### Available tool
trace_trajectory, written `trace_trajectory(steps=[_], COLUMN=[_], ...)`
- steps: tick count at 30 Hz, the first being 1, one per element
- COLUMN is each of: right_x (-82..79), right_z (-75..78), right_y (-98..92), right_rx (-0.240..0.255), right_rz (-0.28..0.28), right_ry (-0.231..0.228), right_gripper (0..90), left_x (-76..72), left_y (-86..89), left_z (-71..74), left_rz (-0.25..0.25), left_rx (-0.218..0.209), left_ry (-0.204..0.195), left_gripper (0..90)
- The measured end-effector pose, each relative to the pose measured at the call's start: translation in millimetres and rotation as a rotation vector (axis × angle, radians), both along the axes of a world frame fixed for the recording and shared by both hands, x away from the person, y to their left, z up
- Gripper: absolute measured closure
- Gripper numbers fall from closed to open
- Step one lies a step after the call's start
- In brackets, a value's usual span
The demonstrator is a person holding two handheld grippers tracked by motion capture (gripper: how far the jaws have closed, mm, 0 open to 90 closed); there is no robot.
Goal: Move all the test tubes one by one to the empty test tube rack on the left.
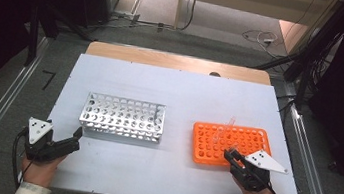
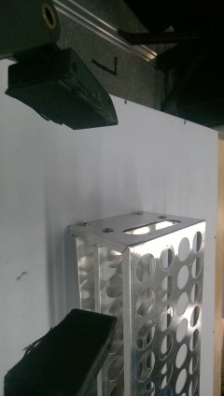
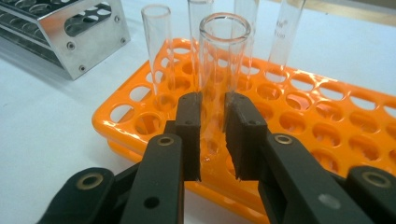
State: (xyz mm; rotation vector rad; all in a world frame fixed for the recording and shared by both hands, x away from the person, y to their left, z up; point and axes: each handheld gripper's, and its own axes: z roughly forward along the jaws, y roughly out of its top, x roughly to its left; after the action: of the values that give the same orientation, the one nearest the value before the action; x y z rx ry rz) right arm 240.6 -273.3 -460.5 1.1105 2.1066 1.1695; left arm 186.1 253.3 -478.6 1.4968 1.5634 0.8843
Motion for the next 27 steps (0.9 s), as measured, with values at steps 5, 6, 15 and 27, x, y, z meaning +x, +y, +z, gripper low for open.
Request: trace_trajectory(steps=[5,6,15,27], right_x=[-2.9,-3.5,-12.9,-19.0], right_z=[6.0,7.3,18.5,19.1], right_y=[-0.4,-0.5,4.4,26.5], right_rx=[0.005,0.009,0.039,0.048], right_rz=[-0.007,-0.008,0.026,0.115], right_ry=[-0.012,-0.014,-0.026,-0.002], right_gripper=[73.6,73.6,73.7,73.7], left_x=[-0.2,-0.3,-0.5,-0.7], left_y=[0.0,0.0,-5.7,-23.5], left_z=[0.1,0.2,1.3,8.3], left_rz=[-0.002,-0.002,-0.024,-0.095], left_rx=[0.003,0.003,0.006,-0.024], left_ry=[0.000,0.000,-0.001,-0.009], left_gripper=[4.9,4.9,4.9,4.9])
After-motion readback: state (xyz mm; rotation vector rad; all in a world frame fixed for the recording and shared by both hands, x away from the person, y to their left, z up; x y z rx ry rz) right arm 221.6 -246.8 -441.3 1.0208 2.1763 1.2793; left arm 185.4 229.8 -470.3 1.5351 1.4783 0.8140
